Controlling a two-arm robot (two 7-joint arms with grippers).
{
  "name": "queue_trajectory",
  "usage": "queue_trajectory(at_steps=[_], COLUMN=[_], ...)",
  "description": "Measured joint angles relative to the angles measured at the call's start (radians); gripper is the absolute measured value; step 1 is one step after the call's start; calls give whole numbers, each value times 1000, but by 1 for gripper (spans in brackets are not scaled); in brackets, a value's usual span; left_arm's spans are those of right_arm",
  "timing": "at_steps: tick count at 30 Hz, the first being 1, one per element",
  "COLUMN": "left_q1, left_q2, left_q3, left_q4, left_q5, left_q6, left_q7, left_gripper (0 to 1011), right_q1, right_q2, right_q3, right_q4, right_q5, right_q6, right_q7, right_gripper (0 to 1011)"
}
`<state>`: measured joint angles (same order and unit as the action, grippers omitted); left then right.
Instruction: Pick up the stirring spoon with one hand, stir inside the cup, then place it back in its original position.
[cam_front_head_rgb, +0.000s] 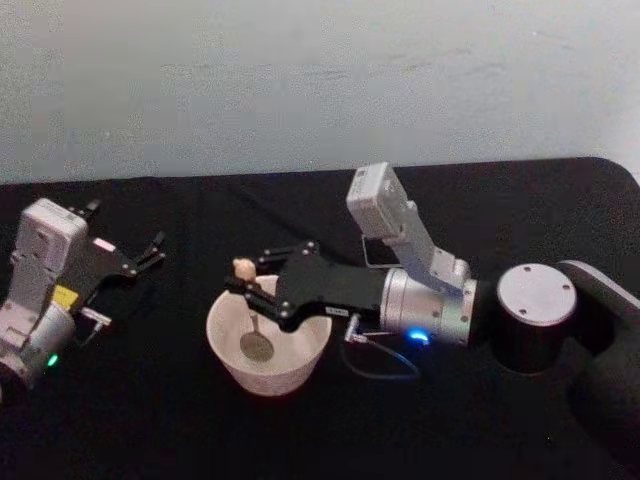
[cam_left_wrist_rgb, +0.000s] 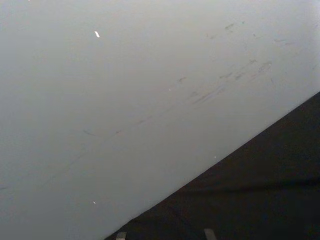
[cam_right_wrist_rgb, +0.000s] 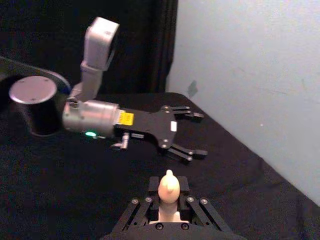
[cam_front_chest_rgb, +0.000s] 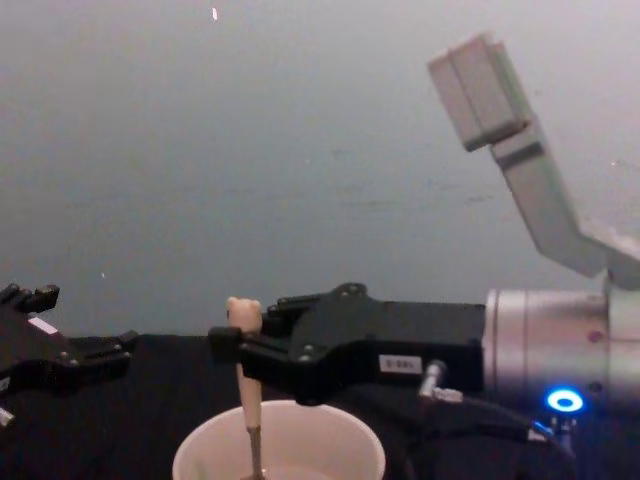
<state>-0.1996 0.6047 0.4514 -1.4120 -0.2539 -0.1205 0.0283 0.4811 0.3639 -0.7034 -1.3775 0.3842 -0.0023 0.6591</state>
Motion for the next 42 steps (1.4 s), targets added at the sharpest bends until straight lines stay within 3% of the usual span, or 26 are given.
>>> queue_trajectory(at_steps=[7,15,22,29,38,42], left_q1=[0,0,0,0,0,0], left_q2=[0,0,0,0,0,0], left_q3=[0,0,0,0,0,0], left_q4=[0,0,0,0,0,0], left_q5=[0,0,0,0,0,0], left_q6=[0,0,0,0,0,0], left_q7=[0,0,0,0,0,0], left_gripper=[1001,1001,1001,1001,1001,1001], right_q1=[29,41,19,-25,-78,-86], right_q2=[-41,-45,-11,39,100,107], right_q3=[15,42,68,88,73,61], right_q4=[63,92,60,-17,-112,-127], right_q5=[-26,-49,-53,-16,27,35], right_q6=[-2,-4,3,28,55,63], right_q7=[-36,-53,-51,-16,32,39], right_gripper=[211,212,212,211,211,211])
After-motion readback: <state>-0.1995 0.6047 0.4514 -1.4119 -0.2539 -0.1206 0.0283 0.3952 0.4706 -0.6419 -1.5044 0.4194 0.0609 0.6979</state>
